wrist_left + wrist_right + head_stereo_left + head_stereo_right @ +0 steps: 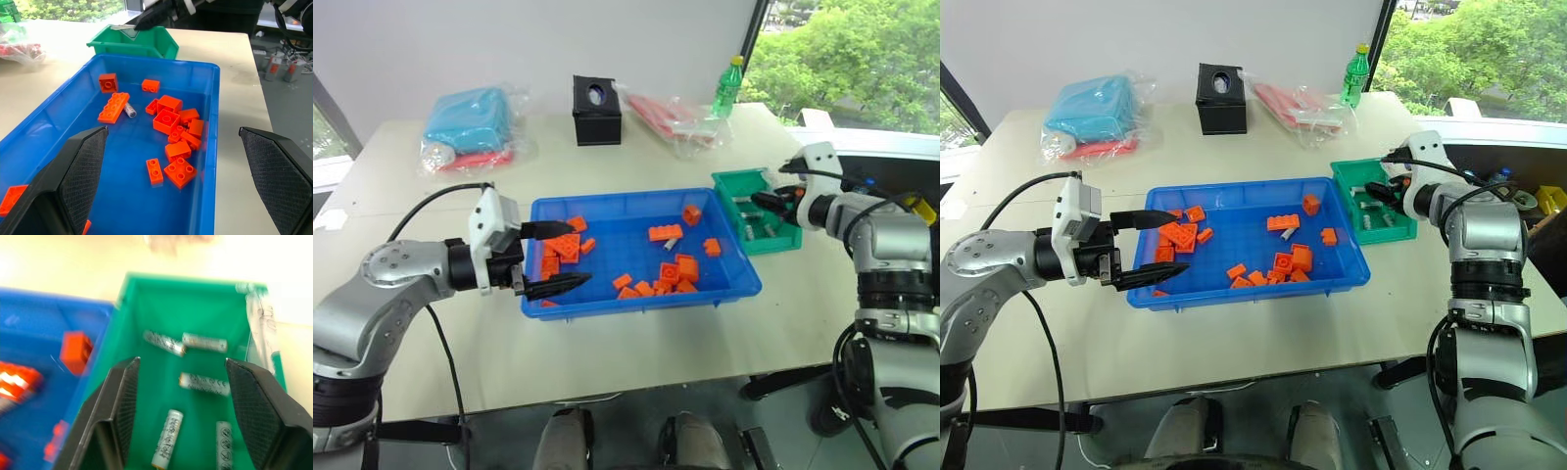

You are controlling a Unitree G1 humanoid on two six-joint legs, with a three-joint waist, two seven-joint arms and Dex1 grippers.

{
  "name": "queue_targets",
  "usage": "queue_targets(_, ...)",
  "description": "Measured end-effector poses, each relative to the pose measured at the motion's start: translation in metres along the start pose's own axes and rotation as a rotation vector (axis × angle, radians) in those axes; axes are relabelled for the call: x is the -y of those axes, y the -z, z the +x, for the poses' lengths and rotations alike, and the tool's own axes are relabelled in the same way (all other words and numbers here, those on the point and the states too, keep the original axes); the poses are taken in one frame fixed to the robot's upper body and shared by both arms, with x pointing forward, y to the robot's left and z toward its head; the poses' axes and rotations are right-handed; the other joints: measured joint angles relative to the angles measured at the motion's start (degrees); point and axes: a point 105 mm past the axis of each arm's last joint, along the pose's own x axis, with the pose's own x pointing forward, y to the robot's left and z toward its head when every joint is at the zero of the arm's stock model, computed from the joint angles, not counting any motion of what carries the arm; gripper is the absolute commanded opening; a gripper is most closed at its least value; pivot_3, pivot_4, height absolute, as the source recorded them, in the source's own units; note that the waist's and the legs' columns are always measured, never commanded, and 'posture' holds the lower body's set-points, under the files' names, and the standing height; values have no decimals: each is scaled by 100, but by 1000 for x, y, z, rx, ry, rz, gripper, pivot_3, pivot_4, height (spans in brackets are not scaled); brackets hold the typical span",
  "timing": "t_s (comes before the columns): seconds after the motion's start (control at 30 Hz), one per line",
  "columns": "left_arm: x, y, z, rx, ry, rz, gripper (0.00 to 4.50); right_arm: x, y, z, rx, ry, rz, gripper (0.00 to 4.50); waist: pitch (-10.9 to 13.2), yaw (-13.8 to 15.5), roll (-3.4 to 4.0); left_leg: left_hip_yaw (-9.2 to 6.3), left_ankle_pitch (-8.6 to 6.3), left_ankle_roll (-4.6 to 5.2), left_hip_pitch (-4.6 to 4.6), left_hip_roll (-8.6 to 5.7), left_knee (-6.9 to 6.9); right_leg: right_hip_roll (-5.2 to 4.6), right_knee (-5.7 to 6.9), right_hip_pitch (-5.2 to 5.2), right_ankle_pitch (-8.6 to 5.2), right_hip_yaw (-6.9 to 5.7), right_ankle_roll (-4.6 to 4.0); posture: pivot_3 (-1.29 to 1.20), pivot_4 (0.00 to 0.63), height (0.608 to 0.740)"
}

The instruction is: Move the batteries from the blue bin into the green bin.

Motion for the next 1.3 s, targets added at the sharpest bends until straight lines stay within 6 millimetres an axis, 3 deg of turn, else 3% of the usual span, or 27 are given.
queue_targets(0.1, 1, 1, 1, 3, -1, -3, 4500, -48, 4, 0, -7, -95, 58, 2864, -2, -7, -2, -11, -1, 1, -2, 8, 0, 26, -2, 0, 4, 1, -6, 0, 150, 630)
queue_targets(0.27, 1, 3, 1, 2, -6, -12, 4500, -101, 54, 4, -159, -146, 149, 2864, -1, 62, 2, -11, 0, 0, -6, 11, 2, 40, -7, 0, 6, 3, -14, 0, 150, 630)
queue_targets(0.3, 1, 3, 1, 3, -7, -13, 4500, -106, 61, 5, -184, -146, 162, 3127, 0, 86, 5, -9, -1, 0, -6, 10, 2, 41, -10, -2, 8, 6, -17, 0, 150, 630)
queue_targets(0.43, 2, 2, 1, 3, -8, -8, 4500, -109, 69, 9, -207, -104, 171, 4489, 2, 140, 8, -12, -1, 0, -8, 8, 3, 50, -12, -2, 8, 13, -20, 0, 150, 630)
queue_targets(0.8, 3, 0, 1, 4, -10, 1, 4500, -116, 95, 33, -282, -71, 168, 4489, 2, 114, 7, -11, -1, 0, -7, 12, 1, 59, -6, -9, 8, 16, -19, 0, 150, 630)
queue_targets(1.27, 2, 0, 1, 4, -19, 2, 4500, -124, 88, 62, -223, -69, 124, 4489, -7, 87, -6, -12, -1, 0, -5, 16, 1, 64, -4, -10, 8, 16, -20, 0, 150, 630)
queue_targets(1.3, 2, 0, 1, 5, -20, 3, 4500, -124, 88, 62, -221, -70, 122, 4248, -7, 84, -6, -13, -1, 0, -5, 16, 1, 64, -4, -10, 8, 16, -20, 0, 150, 630)
